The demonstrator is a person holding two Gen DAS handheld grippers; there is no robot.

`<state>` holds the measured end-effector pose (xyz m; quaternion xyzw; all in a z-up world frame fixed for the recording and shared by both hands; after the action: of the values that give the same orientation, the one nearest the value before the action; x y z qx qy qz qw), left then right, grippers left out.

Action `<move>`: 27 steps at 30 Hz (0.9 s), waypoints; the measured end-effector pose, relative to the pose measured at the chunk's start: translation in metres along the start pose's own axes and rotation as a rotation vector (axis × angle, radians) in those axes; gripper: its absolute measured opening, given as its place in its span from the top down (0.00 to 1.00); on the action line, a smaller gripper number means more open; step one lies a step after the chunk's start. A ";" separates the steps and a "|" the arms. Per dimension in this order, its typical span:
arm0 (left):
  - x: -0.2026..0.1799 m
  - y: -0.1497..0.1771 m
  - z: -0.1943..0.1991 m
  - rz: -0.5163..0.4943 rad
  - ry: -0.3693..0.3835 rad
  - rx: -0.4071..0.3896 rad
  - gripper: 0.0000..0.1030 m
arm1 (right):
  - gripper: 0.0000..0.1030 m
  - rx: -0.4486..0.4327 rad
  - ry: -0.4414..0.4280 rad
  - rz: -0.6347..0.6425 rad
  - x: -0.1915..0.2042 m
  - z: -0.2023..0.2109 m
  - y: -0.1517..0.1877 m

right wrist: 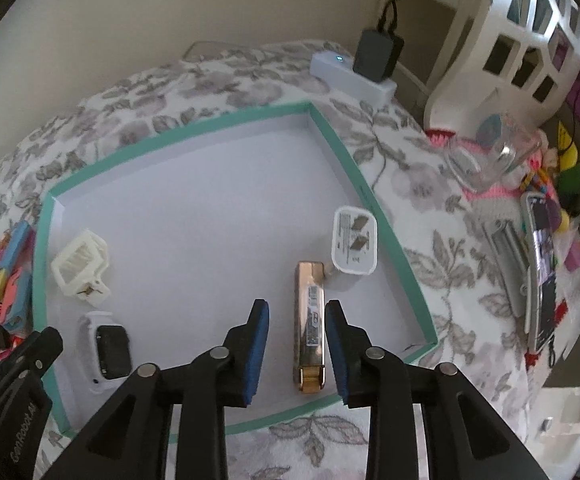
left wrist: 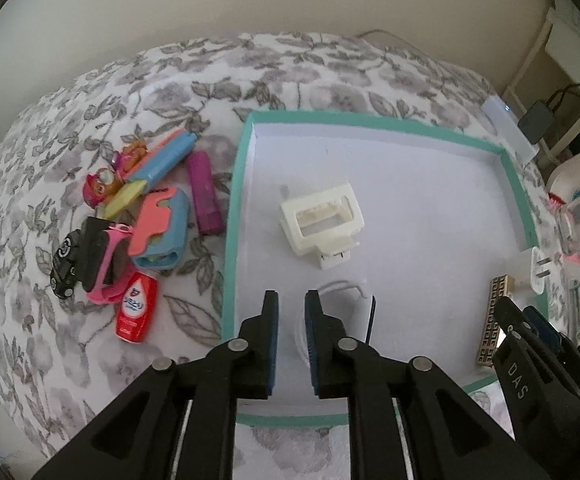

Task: Organize rigid objects
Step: 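Carry the gold tube and white smartwatch into the tray and release them, then move both grippers back toward the remaining pile of items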

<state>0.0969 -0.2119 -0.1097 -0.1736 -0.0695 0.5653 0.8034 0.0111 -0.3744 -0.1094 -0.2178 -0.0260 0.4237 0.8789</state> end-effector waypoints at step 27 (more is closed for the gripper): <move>0.150 -0.001 0.027 0.299 -0.219 -0.100 0.06 | 0.05 -0.128 -0.153 0.145 0.076 0.035 0.003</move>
<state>0.1422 -0.0665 -0.0965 -0.1591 -0.1577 0.6896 0.6887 0.0494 -0.3028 -0.0897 -0.2419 -0.1044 0.4989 0.8257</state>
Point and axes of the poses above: each gripper's, at about its wrist camera, not at the fingertips, and z roughly against the way its jaws point, x to its left, y to its underside, the point moved 6 cm from there along -z, roughly the way its jaws point, and after that the axes turned 3 degrees about y, right-handed, at the moved point
